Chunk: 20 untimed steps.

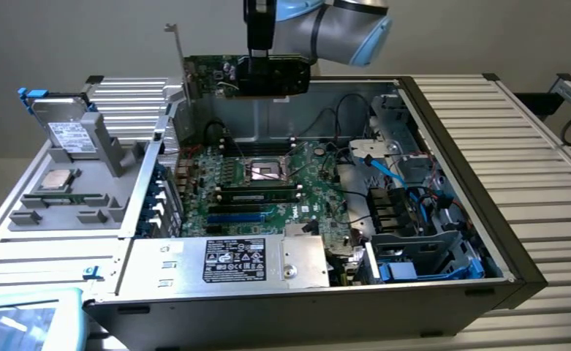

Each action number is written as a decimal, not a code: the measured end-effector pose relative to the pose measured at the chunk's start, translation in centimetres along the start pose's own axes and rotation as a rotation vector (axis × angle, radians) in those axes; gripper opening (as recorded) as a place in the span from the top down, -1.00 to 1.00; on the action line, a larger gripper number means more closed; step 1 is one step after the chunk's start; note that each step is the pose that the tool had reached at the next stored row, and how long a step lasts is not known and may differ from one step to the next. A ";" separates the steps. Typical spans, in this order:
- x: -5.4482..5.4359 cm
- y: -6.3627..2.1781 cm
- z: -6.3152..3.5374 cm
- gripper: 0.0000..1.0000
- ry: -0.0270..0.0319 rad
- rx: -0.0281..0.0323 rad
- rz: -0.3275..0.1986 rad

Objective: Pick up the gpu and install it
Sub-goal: 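Pick up the gpu and move the gpu toward the slot, then insert the gpu into the slot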

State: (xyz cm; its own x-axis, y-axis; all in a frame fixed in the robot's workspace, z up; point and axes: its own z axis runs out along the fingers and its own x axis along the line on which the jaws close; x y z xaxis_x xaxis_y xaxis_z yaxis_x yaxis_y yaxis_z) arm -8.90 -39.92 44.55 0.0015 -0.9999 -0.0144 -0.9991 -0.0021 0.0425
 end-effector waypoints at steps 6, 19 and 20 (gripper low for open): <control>0.8 -0.01 0.32 0.44 -0.0002 0.0001 0.000; 0.9 1.06 0.97 0.44 0.0000 0.0002 0.001; 1.0 1.06 0.97 0.44 -0.0001 0.0003 0.001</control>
State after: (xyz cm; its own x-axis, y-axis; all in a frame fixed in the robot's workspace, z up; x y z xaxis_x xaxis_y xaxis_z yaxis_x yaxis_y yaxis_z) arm -9.99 -40.86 43.62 0.0006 -0.9999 -0.0145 -0.9991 -0.0012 0.0423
